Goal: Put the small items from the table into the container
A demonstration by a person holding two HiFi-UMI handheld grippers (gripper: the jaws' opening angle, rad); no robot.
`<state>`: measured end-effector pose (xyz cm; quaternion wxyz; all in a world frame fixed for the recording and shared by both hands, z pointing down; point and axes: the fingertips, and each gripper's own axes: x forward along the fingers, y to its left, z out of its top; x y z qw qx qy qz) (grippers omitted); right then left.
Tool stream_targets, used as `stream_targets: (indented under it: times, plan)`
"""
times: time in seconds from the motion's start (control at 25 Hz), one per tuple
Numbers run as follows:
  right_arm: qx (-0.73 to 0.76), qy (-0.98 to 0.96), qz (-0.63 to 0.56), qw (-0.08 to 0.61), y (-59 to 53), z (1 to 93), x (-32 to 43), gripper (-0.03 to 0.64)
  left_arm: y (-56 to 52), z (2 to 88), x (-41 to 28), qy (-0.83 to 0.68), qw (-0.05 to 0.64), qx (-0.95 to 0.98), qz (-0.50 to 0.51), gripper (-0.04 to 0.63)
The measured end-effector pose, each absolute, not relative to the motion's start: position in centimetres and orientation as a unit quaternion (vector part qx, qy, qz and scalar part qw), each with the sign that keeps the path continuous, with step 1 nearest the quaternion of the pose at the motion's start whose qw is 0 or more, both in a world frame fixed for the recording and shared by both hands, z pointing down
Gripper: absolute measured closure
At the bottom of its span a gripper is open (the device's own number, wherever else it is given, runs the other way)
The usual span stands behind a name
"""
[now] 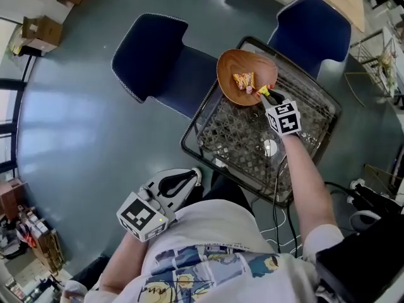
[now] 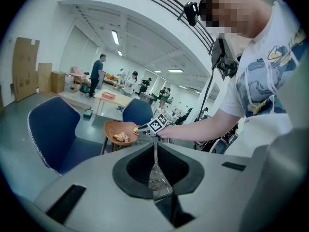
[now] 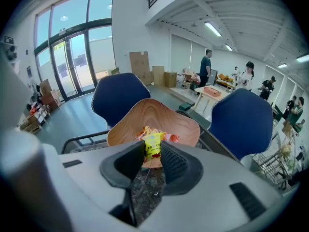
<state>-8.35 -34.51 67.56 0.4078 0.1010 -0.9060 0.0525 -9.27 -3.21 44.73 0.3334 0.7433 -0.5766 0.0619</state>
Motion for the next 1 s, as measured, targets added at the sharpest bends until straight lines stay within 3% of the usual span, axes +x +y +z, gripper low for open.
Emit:
stream_targets:
  times: [0.52,1.0]
  plan:
    - [0.066,-0.871,0.029,0.485,-36.3,73.5,-11.0,0.482,-0.7,45.5,-11.0,-0.629,0.346,0.695,0.04,0.584]
    - [0.097,-0.892,0.049,0.438,-34.1,69.4,-8.4,0.472,-0.9,44.2,-10.3,-0.609,0.325,0.722,0.047,0.584]
